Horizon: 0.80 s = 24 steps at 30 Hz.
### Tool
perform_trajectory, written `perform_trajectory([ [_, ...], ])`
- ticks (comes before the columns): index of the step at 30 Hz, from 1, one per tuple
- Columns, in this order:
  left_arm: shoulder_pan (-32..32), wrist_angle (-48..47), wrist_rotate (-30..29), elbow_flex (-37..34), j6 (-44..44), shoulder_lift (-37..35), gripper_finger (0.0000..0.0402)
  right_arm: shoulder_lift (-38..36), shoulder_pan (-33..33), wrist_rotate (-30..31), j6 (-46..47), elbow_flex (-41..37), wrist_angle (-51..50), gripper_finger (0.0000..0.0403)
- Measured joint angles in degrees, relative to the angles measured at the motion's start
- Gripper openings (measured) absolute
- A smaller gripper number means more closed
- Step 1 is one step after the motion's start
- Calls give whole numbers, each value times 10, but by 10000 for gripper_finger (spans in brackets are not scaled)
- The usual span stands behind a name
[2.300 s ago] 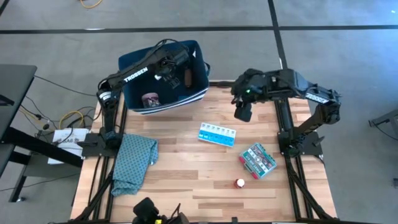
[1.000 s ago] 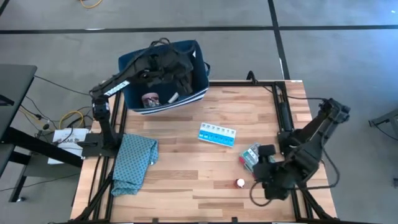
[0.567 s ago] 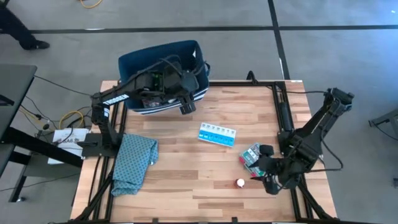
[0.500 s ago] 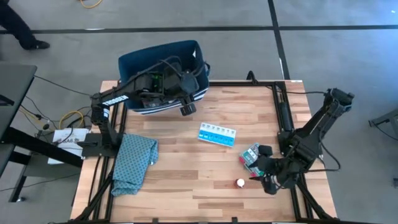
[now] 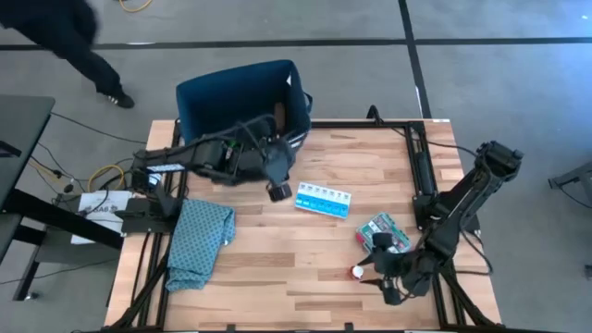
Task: Pick & place medical supplies in basket/bin
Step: Put the red pill bottle into the blue bin
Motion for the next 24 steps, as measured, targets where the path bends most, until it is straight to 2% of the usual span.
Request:
perform_trajectory([
  [3, -33, -1, -7, 0, -16, 0, 173, 19, -2, 28, -5, 0, 8, 221],
  [7, -75, -1, -21, 0, -41, 0, 173, 42, -2, 26, -15, 0, 24, 221],
  [16, -175, -7, -128, 0, -112, 0, 173, 80, -1, 31, -16, 0, 25, 221],
  [19, -216, -43, -161, 0, -172, 0, 173, 84, -1, 34, -16, 0, 23, 215],
  [24, -287, -128, -260, -43, -349, 0, 173, 82, -1, 63, -39, 0, 30, 176],
])
